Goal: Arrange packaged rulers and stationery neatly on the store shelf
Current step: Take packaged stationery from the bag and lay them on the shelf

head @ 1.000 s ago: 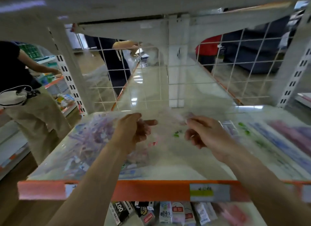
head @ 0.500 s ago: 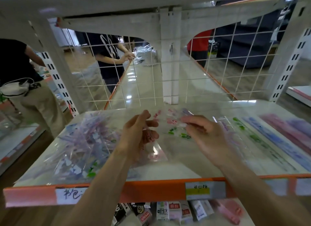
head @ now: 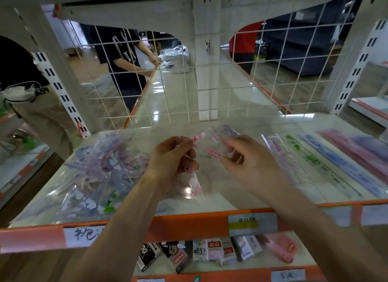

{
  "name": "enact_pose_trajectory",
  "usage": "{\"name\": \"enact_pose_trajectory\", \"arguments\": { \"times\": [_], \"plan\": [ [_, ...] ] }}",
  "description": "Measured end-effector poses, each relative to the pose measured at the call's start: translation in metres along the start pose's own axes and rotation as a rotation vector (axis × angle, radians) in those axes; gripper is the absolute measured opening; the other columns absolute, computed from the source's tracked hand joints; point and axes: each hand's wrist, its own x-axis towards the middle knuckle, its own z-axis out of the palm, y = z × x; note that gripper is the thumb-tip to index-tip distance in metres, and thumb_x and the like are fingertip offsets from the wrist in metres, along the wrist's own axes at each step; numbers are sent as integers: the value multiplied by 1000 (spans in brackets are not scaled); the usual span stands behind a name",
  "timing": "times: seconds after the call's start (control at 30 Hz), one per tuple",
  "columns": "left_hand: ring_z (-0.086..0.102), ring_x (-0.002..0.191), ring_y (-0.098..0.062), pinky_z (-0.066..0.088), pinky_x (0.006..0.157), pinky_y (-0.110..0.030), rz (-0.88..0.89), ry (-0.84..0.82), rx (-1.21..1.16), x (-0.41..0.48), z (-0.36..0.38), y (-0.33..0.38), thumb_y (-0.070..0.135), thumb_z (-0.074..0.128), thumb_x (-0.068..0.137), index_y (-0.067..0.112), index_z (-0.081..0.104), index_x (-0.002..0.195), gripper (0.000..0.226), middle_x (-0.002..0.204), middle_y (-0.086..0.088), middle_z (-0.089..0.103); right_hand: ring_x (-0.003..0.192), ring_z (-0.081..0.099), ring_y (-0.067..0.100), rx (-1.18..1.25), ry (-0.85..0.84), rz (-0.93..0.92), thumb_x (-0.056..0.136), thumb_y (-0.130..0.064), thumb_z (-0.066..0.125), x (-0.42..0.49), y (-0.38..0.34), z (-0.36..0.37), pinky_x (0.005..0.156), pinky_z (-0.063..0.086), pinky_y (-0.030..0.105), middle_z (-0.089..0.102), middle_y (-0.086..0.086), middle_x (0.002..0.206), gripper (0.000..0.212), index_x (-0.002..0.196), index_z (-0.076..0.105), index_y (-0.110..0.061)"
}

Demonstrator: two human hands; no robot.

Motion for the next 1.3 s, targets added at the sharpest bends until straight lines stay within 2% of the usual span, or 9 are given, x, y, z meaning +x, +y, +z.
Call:
{"name": "enact_pose_trajectory", "arguments": {
  "times": [0.1, 0.2, 0.3, 0.4, 0.63, 0.73, 0.87, 1.17, 1.3],
  "plan": [
    [54, 45, -20, 43, 46, -24, -3, -36, -5, -2, 3, 1, 11, 54, 94, 6, 62, 84, 13, 63, -7, 59, 80, 61, 23, -223, -57, -91, 86, -19, 63, -2, -3, -10, 66, 49, 33, 59, -1, 92, 30, 116, 60, -17],
    [56, 45, -20, 45, 45, -23, -14, -45, -69, -2, 4, 4, 13, 49, 97, 4, 62, 88, 18, 63, -7, 63, 75, 63, 25, 12, -90, 38, 93, -17, 54, -3, -4, -23, 68, 50, 37, 67, 3, 85, 33, 125, 58, -23],
    [60, 49, -18, 46, 45, -21, -32, -24, -175, 0, 1, 6, 19, 40, 100, 6, 63, 91, 28, 65, -6, 66, 74, 65, 24, 159, -219, 265, 96, -18, 51, 0, 7, -42, 65, 49, 29, 68, 4, 79, 25, 116, 66, -21],
    [62, 54, -13, 44, 43, -18, -37, -19, -208, 1, -1, 6, 20, 39, 101, 8, 63, 90, 29, 68, -3, 64, 70, 63, 8, 51, -374, 292, 95, -16, 51, -7, 12, -49, 66, 45, 16, 65, -11, 75, 23, 107, 71, -19],
    [62, 56, -10, 46, 45, -18, -46, -23, -215, 4, -5, 1, 20, 42, 100, 8, 65, 95, 26, 65, 0, 59, 99, 58, 14, -424, -268, 149, 94, -31, 46, -25, 0, -47, 81, 45, 26, 63, -8, 107, 25, 108, 67, -29],
    [61, 58, -10, 49, 49, -20, -45, -38, -258, 7, -6, -1, 20, 43, 99, 7, 65, 94, 26, 62, 0, 59, 103, 53, 17, -475, -328, 114, 91, -43, 49, -25, -5, -48, 86, 42, 31, 60, -6, 109, 29, 111, 64, -31],
    [55, 60, -9, 45, 54, -21, -30, -47, -234, 9, -10, -4, 20, 45, 98, 10, 67, 94, 25, 64, 2, 57, 98, 52, 15, -490, -423, 128, 85, -59, 51, -27, -7, -45, 76, 38, 28, 54, -6, 104, 39, 111, 63, -33],
    [47, 45, -5, 40, 39, -16, -43, -19, -286, 4, -8, 2, 19, 46, 97, 11, 65, 95, 21, 63, 4, 55, 102, 55, 12, -383, -421, 86, 89, -51, 51, -22, -15, -44, 83, 45, 28, 55, -9, 112, 33, 117, 60, -37],
    [49, 45, -6, 44, 40, -17, -64, -40, -311, 2, -6, 3, 19, 48, 96, 11, 65, 97, 19, 64, 3, 56, 110, 51, 17, -305, -218, -296, 85, -20, 63, -16, -31, -39, 80, 52, 34, 48, -3, 126, 47, 128, 53, -32]
  ]
}}
